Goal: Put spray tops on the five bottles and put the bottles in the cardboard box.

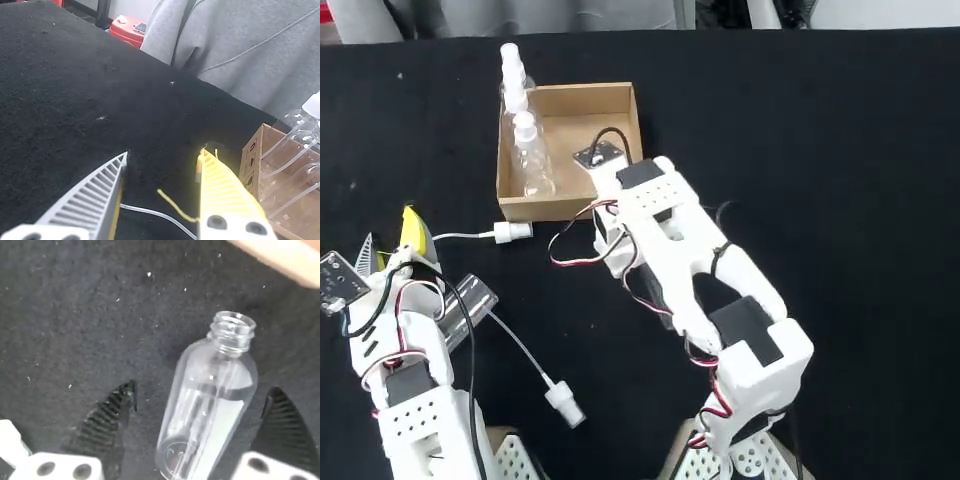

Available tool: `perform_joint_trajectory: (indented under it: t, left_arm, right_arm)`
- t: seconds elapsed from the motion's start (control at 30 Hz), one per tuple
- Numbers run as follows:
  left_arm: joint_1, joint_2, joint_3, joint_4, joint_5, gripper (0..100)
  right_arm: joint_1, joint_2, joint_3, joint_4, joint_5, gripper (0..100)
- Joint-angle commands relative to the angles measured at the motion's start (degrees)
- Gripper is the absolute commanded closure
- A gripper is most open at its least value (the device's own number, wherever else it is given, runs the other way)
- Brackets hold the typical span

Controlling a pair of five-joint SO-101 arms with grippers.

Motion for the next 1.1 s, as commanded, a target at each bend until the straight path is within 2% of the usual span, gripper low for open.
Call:
perform_joint_trajectory:
  t: [0.0,0.17,0.33,1.07]
  left_arm:
    - [-0.1,-0.9,0.7,-0.4,-0.6,79]
    - [-0.1,-0.9,0.7,-0.4,-0.6,79]
    - [-0.1,-0.9,0.7,-0.3,-0.6,79]
    - [-0.1,-0.9,0.7,-0.2,-0.6,79]
  right_arm:
    - [1.2,-0.2,-2.7,-1.1,-2.0,64.9]
    - [2.0,-0.2,-1.8,-1.7,-3.1,65.7]
    - [5.6,-0.2,0.0,-5.0,-2.6,73.7]
    - [6.1,2.8,2.0,-6.4,-2.6,74.1]
